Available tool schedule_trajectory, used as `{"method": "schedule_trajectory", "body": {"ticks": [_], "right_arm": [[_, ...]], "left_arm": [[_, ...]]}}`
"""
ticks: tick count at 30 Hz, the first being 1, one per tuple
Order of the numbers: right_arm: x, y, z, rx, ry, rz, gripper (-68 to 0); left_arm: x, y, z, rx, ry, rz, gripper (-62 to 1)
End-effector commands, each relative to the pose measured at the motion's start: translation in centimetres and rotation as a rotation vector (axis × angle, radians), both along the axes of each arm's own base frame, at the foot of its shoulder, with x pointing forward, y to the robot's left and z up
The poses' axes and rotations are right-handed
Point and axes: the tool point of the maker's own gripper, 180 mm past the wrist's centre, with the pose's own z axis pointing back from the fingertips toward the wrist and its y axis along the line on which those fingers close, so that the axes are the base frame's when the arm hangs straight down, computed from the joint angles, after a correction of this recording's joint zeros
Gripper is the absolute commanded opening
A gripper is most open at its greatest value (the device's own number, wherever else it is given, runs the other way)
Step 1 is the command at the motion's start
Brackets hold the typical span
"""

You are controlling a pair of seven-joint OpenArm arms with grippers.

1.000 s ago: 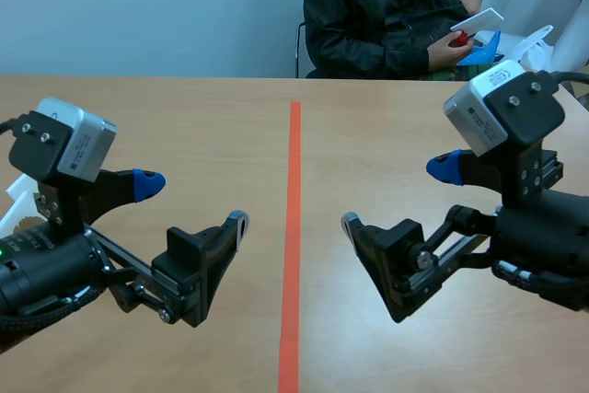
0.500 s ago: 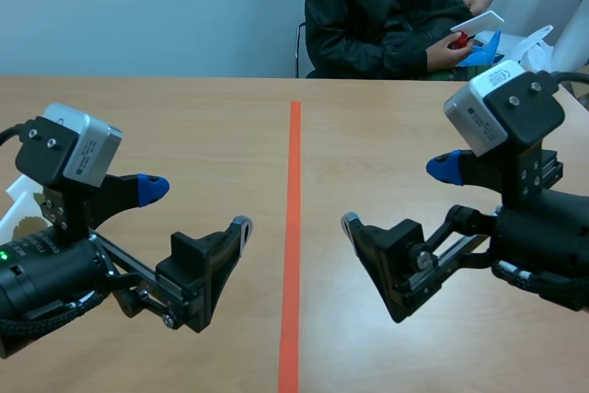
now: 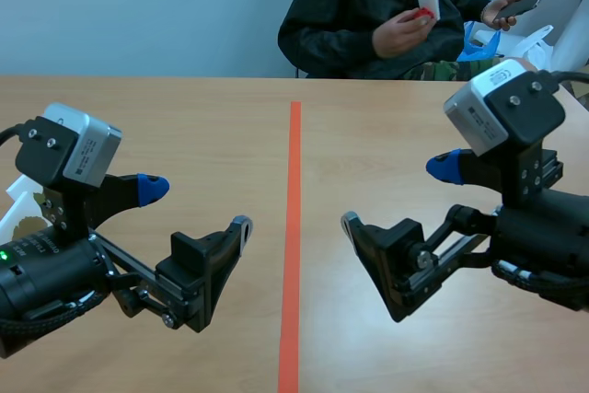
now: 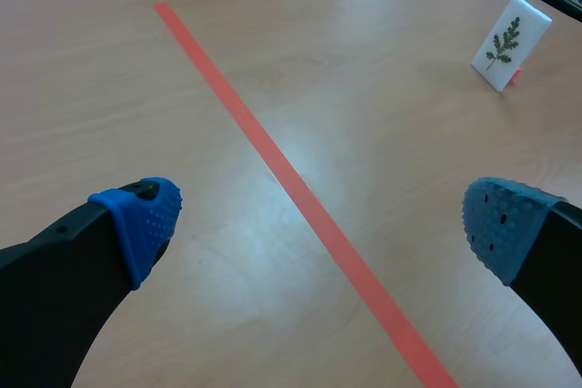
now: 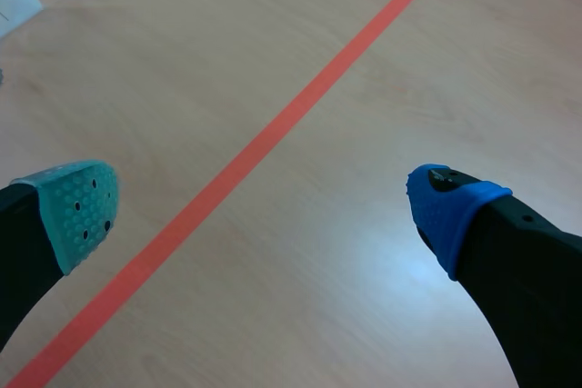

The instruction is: Sort the leaf by its shape. The table is split by an orange tape line. A compound leaf with several leaflets goes to the left side, a simple leaf with one blade goes to the right side. Return to the home posture when a red brick is placed on the table.

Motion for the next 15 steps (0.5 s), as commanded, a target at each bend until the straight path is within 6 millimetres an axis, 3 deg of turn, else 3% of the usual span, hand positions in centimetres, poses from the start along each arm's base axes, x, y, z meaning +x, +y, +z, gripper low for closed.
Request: {"method": "schedule_trajectory", "body": {"ticks": [1,15], "right_arm": [[0.62,-0.13,1.21,0.021,-0.042,-0.009,0.4],[0.87,-0.50,1.17,0.009,-0.048,-0.031,0.4]], "left_arm": [[0.06,-0.11,0.82,-0.026,-0.024,0.004,1.4],[0.06,-0.11,0.81,-0.025,-0.024,0.003,1.4]]}}
